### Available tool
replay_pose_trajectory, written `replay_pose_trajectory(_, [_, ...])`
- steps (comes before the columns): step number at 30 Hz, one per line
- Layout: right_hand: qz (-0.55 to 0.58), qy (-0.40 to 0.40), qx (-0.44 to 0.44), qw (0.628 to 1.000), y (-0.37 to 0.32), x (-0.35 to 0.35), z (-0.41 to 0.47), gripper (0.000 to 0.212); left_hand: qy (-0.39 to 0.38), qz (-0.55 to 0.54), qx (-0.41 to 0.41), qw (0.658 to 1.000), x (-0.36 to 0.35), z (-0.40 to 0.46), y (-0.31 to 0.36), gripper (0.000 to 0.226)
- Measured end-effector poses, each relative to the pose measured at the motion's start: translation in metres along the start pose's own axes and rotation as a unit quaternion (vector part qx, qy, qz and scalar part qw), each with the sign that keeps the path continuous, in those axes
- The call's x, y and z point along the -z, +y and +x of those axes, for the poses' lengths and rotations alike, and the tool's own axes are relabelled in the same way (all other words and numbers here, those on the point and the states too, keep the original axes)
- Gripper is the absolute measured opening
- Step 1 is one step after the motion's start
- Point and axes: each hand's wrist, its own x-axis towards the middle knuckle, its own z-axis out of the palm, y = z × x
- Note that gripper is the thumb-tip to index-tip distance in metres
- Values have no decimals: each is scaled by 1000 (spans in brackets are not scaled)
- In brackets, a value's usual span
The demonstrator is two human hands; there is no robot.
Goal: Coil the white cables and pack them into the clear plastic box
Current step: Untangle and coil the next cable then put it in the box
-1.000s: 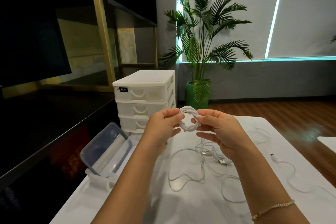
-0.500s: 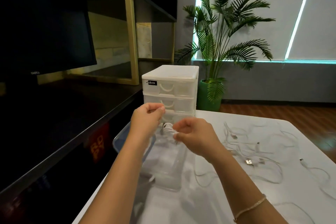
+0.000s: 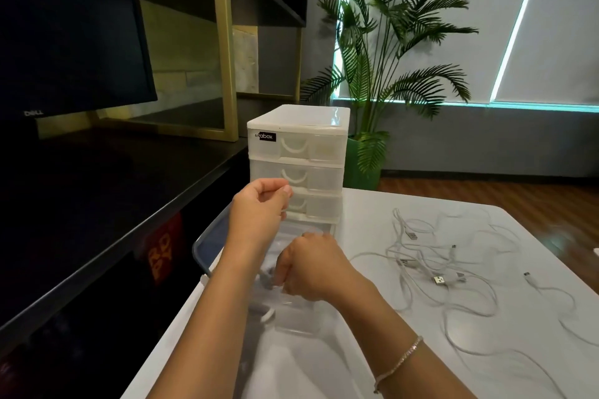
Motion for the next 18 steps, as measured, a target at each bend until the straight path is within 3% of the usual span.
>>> replay_pose_trajectory(9, [83, 46, -32, 995, 21, 10, -12, 17, -14, 7, -9, 1000, -24, -7, 4, 18])
replay_pose_trajectory(18, [146, 94, -179, 968, 89, 29, -69, 15, -55, 53, -13, 997, -85, -36, 1, 16])
